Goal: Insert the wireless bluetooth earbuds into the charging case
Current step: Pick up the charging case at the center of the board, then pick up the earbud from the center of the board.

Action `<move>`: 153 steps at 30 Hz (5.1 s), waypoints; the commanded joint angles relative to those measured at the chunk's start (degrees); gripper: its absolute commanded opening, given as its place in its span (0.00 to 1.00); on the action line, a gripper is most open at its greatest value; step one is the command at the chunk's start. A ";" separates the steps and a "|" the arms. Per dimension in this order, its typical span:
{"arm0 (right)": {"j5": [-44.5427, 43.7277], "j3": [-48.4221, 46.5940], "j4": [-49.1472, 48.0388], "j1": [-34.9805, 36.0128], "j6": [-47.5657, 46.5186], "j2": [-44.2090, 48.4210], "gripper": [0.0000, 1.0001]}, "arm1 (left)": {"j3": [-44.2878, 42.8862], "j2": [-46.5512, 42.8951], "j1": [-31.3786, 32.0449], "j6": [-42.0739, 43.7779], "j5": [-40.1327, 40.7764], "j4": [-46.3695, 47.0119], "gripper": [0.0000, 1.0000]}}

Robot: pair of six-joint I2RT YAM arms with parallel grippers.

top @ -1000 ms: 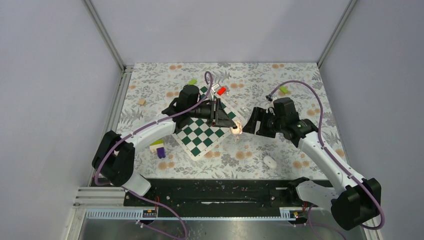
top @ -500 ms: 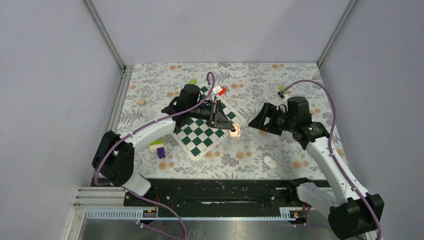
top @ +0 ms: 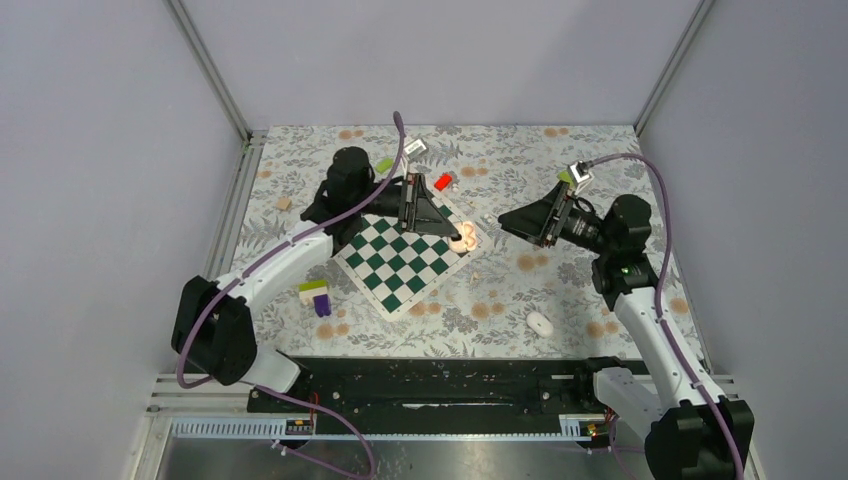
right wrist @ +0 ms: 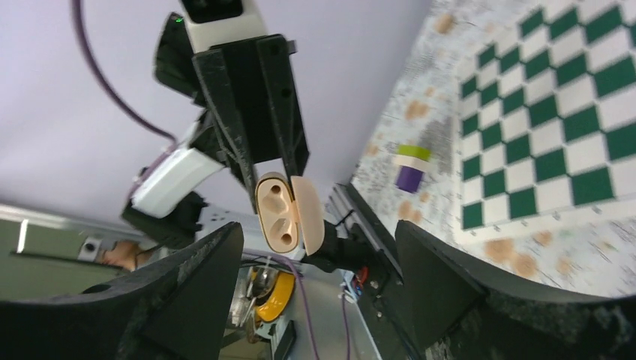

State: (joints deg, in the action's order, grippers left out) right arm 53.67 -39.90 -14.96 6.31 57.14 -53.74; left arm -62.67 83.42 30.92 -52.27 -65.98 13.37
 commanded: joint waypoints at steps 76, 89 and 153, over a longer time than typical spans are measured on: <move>8.50 -8.19 -71.07 16.99 44.43 -19.07 0.58 | -5.93 3.74 0.11 -49.11 -6.76 68.81 0.00; 8.99 -8.54 -71.08 17.16 44.38 -18.80 0.48 | -5.29 3.84 0.11 -49.00 -6.22 68.99 0.00; -33.85 -2.91 38.81 2.56 -19.77 -3.97 0.00 | -35.63 26.33 5.67 24.23 64.41 -55.31 0.65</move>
State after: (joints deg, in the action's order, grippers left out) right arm 28.77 -41.52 15.33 9.21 42.68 -60.82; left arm -94.15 108.27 32.34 -31.79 -13.76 -34.63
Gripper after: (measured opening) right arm 0.263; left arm 0.722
